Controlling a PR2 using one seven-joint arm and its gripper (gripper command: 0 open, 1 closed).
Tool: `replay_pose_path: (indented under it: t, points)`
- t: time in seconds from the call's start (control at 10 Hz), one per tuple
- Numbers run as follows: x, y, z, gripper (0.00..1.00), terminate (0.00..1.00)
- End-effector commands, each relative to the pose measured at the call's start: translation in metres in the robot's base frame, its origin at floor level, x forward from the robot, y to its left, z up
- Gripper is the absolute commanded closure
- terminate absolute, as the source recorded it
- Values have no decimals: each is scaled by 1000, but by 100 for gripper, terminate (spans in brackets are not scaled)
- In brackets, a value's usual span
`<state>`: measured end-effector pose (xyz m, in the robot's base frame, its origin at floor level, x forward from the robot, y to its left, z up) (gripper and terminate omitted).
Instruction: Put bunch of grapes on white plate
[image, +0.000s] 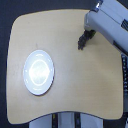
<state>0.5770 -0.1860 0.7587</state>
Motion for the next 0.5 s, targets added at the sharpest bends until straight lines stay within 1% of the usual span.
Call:
replay_pose_path:
  t: [0.0, 0.2, 0.4]
  points:
    - [-16, 15, 87, 100, 0]
    - [-32, 28, 118, 100, 0]
    - [-52, 43, 132, 100, 0]
